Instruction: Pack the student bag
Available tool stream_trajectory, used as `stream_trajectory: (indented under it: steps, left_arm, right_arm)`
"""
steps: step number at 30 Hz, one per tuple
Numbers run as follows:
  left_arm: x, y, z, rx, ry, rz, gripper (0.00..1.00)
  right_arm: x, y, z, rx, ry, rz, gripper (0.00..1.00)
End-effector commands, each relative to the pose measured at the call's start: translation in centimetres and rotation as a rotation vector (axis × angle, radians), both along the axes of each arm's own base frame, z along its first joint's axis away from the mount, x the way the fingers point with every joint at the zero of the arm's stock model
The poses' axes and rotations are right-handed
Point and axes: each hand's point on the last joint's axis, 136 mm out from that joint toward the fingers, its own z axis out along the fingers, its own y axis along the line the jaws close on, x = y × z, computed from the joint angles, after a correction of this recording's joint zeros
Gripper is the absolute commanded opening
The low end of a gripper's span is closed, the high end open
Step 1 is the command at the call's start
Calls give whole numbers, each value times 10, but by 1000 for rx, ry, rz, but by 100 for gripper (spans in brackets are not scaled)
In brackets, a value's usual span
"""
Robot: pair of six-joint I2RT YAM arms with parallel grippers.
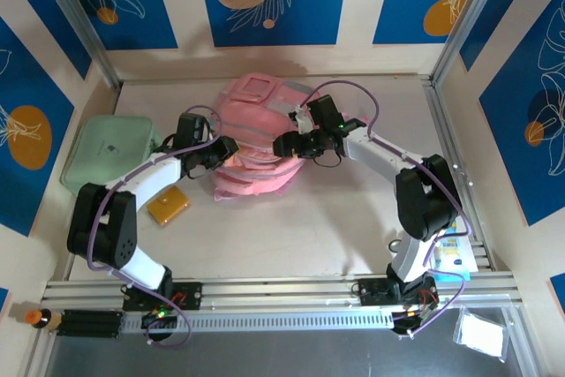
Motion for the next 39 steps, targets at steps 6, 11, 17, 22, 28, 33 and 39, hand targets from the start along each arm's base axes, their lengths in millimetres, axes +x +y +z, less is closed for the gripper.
stream_trajectory:
  steps: [6,11,17,22,28,33,39]
  left_arm:
    - [5,-10,14,-15,-42,-43,26]
    - [6,-11,14,-18,-42,-42,26]
    - [7,-11,15,-21,-44,-43,26]
    - [6,-12,14,-26,-41,-41,26]
    - [8,-13,16,-46,-40,-26,26]
    - [15,-16,22,-101,-53,16,26]
    - [19,-23,22,-144,-54,52,27]
  right_arm:
    - [19,-15,-6,-205,-156,-11,52]
    - [21,-7,-10,-287,-205,24,46]
    - [25,-3,-18,-355,-214,22,36]
    - [27,-4,-19,-389,-225,15,22]
    - [16,-6,-14,-400,-243,36,4]
    - [-11,8,-6,-351,-259,138,3]
    - [-28,20,2,-314,-248,202,4]
